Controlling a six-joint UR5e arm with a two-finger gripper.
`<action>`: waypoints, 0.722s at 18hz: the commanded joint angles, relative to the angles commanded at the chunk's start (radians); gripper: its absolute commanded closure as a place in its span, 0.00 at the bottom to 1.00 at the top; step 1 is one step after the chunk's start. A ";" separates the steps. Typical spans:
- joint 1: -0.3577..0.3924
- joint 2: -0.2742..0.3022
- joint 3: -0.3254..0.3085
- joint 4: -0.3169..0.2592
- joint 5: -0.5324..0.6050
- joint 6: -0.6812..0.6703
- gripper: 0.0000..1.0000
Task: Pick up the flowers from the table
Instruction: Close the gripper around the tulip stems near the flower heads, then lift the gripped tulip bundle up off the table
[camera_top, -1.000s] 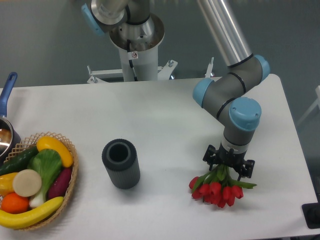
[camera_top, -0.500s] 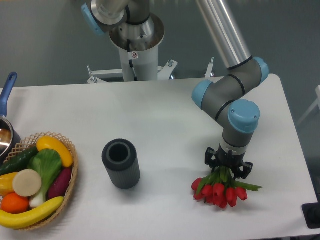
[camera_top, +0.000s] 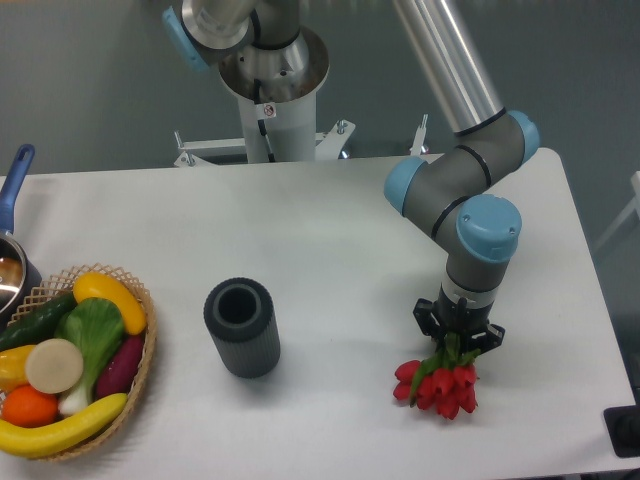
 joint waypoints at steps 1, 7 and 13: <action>0.000 0.006 0.000 0.000 0.000 0.002 0.67; -0.003 0.165 -0.008 0.000 -0.049 -0.003 0.66; 0.009 0.305 -0.012 0.000 -0.343 -0.087 0.66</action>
